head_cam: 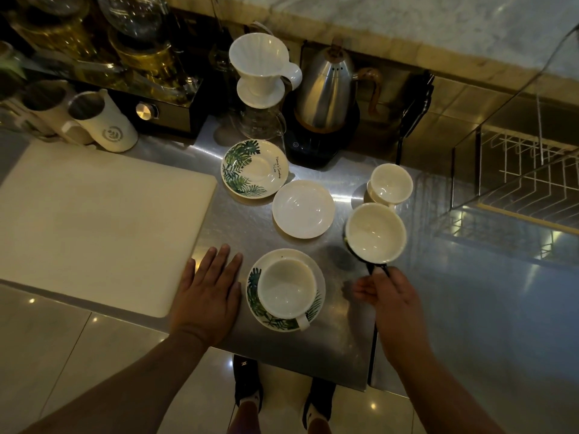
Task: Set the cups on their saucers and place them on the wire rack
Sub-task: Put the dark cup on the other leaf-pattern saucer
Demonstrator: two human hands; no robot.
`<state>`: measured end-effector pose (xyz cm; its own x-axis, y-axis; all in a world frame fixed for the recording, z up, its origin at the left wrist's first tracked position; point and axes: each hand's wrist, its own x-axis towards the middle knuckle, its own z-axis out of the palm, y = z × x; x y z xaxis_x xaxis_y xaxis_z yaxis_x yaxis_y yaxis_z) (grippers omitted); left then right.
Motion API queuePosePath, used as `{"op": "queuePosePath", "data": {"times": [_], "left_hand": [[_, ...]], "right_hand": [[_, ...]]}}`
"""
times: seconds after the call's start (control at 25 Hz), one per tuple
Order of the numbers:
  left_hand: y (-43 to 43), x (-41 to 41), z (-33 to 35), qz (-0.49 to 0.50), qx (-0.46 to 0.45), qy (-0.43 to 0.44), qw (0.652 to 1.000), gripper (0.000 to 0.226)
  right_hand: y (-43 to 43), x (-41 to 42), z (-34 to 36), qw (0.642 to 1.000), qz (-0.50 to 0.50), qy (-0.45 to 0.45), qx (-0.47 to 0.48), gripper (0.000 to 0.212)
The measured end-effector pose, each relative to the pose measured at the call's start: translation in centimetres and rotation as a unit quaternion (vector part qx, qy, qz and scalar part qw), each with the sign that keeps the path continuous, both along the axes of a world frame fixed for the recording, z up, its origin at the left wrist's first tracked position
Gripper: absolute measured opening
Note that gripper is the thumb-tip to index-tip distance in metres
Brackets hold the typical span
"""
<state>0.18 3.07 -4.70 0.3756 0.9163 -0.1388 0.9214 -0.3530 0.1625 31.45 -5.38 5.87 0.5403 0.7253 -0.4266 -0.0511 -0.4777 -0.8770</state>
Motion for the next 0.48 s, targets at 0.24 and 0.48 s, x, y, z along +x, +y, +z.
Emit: {"op": "queuePosePath", "data": {"times": [0.24, 0.48], "left_hand": [[0.0, 0.0, 0.4, 0.002, -0.016, 0.013, 1.0, 0.059], [0.2, 0.0, 0.8, 0.002, -0.03, 0.022, 0.999, 0.058]], "right_hand": [[6.6, -3.7, 2.1, 0.993, 0.108, 0.041, 0.006, 0.024], [15.5, -6.7, 1.0, 0.99, 0.13, 0.052, -0.001, 0.018]]}}
